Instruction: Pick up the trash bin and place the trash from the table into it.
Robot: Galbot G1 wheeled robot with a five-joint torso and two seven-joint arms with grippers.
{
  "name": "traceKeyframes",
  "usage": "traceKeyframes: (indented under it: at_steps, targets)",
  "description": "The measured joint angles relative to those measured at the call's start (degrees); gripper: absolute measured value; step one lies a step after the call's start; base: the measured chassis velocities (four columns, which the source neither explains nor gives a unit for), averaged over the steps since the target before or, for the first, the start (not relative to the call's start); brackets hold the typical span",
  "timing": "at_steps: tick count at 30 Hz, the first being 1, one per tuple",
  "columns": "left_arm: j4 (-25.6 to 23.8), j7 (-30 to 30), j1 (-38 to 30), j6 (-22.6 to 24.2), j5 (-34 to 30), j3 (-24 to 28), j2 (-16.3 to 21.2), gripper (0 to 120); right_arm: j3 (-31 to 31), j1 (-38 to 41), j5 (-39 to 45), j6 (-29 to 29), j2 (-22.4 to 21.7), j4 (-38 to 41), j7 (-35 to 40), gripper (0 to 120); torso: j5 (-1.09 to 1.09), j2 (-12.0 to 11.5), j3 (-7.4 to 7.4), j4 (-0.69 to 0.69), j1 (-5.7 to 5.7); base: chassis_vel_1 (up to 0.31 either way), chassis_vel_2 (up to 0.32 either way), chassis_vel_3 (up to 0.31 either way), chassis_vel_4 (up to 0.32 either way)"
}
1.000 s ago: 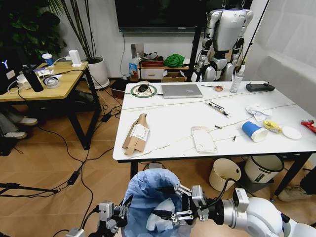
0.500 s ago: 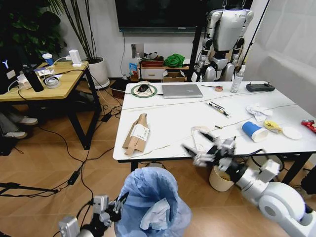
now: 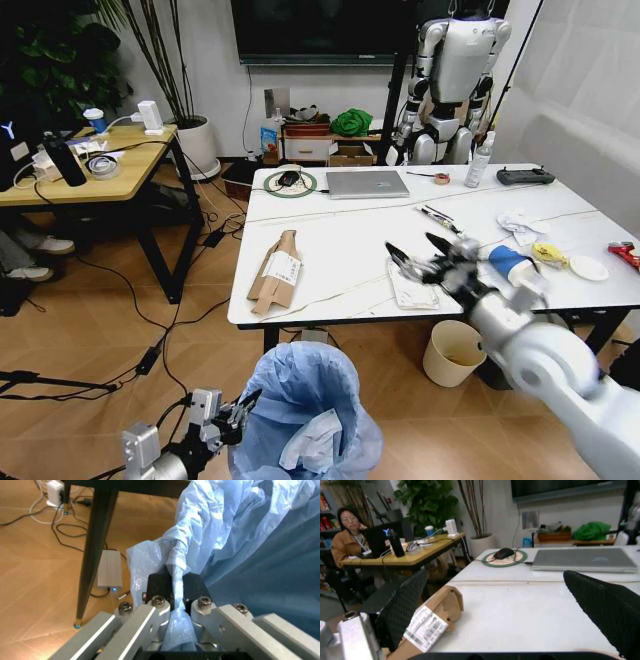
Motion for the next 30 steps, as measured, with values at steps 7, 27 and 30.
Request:
traceKeyframes:
  at_steps: [7, 27, 30]
  targets:
    - [0.98, 0.58, 0.69, -0.38, 1.76, -1.78, -4.56, 0, -17.67, 19.08, 2.48, -3.44, 10.86, -8.6, 9.81, 100, -0.02, 0.0, 0.01, 0.02, 0.0, 0.0, 0.0, 0.0, 0.0]
    - [0.74, 0.73, 1.28, -0.66, 2.26, -4.14, -7.53, 0, -28.03, 27.7, 3.55, -20.75, 32.35, -20.84, 33.92, 100, -0.02, 0.0, -0.01, -0.03, 0.0, 0.0, 0.0, 0.0, 0.0]
    - [0.74, 0.73, 1.17, -0.67, 2.25, -4.08, -7.6, 0, -27.8, 28.8, 2.84, -21.14, 34.16, -24.83, 33.93, 100, 0.0, 0.0, -0.01, -0.02, 0.0, 0.0, 0.0, 0.0, 0.0]
